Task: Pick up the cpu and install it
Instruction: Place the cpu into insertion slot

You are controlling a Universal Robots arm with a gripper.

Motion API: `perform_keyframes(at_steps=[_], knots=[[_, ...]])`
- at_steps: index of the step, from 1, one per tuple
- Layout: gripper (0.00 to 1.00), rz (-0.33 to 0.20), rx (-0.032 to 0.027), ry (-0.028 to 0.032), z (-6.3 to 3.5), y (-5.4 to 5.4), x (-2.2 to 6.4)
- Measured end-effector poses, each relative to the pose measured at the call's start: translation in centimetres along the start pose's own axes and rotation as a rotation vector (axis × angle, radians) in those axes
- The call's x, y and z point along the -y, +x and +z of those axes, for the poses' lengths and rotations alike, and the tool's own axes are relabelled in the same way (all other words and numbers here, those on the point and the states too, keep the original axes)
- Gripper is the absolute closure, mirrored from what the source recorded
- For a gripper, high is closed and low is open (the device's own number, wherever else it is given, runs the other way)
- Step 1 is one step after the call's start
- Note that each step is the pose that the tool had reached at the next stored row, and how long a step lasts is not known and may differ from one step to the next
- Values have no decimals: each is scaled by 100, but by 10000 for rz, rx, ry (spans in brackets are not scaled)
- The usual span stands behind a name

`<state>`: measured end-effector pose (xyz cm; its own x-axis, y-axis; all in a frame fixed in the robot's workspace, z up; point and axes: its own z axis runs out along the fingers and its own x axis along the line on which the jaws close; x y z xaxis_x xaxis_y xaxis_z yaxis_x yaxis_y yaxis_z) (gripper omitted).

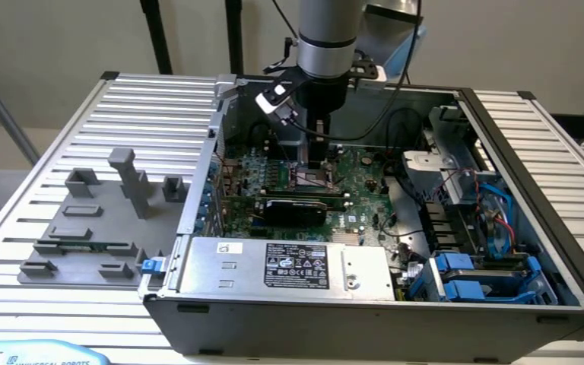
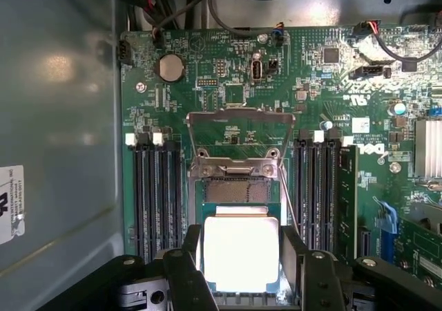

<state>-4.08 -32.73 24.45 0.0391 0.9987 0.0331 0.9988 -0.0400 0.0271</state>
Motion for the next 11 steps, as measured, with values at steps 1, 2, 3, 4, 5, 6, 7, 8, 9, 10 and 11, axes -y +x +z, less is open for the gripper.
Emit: perform_keyframes(at_steps=[1,2,3,4,5,6,7,8,9,10,11], knots=[[45,-13,0,0,18,2,-1],[45,-28,-1,-1,38,5,-2],[45,-40,-2,-4,55,7,-2],[45,-51,-2,-7,75,10,-2],[45,-61,-2,-11,93,12,-2],[45,-68,-3,-19,111,13,-2],[45,-74,-2,-26,128,13,-2],[45,-80,-3,-35,147,13,-2],[45,-83,-4,-46,165,13,-1],[45,-86,-5,-56,183,13,-1],[45,-89,-5,-65,201,13,-1]])
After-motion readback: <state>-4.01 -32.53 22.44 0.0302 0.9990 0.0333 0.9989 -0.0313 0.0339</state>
